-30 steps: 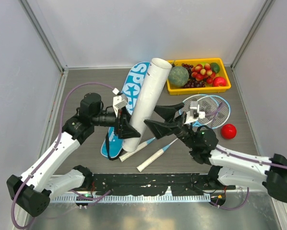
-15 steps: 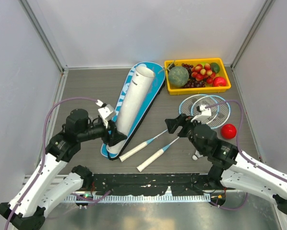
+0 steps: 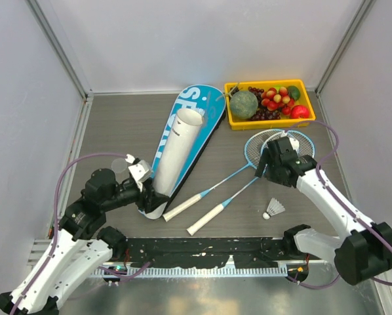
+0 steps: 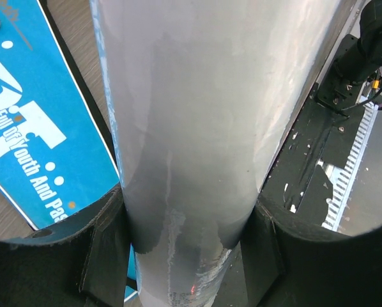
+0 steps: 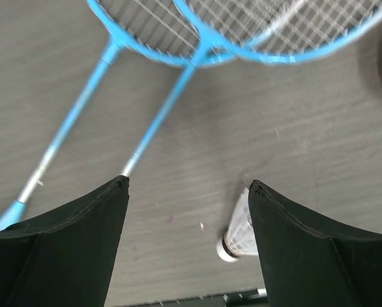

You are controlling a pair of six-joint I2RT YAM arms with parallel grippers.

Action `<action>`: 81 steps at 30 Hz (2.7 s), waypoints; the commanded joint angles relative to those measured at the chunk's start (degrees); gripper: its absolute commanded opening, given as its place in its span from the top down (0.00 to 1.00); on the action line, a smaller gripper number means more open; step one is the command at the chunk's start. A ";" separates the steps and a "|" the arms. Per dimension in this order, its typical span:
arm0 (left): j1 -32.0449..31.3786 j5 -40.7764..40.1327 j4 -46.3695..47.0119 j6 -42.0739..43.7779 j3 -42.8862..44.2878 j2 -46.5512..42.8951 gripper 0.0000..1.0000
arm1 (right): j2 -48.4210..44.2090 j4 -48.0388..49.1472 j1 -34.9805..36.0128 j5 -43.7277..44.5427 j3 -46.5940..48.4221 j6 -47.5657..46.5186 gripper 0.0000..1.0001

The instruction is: Pack up the badminton gear

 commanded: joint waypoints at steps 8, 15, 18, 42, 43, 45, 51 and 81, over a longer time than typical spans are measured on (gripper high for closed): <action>-4.02 -2.44 5.53 0.49 -1.07 -3.04 0.74 | 7.48 -12.56 -3.37 -4.15 1.43 -1.54 0.21; -4.73 -2.43 5.44 0.84 -1.25 -3.92 0.74 | 7.04 -11.51 -6.54 -10.29 -3.40 -3.12 0.23; -4.81 -2.70 5.44 1.01 -1.25 -4.10 0.74 | 7.30 -10.46 -7.33 -11.97 -5.77 -4.17 0.23; -5.25 0.03 4.74 3.56 0.42 1.44 0.75 | -5.88 -9.05 -7.33 -24.28 5.63 -8.83 0.95; -5.25 0.11 4.30 3.65 0.86 2.49 0.75 | -6.58 -8.79 -7.42 -25.15 9.30 -9.36 0.95; -5.25 0.64 3.60 3.83 1.74 4.42 0.75 | -7.38 -6.77 -7.42 -26.30 14.23 -10.77 0.95; -5.25 0.56 2.19 4.97 3.85 9.61 0.74 | -9.66 8.33 -7.25 -32.43 22.08 -14.64 0.95; -5.60 -2.17 1.05 13.49 5.79 13.14 0.75 | -3.86 26.81 7.96 -46.87 34.48 -12.62 0.95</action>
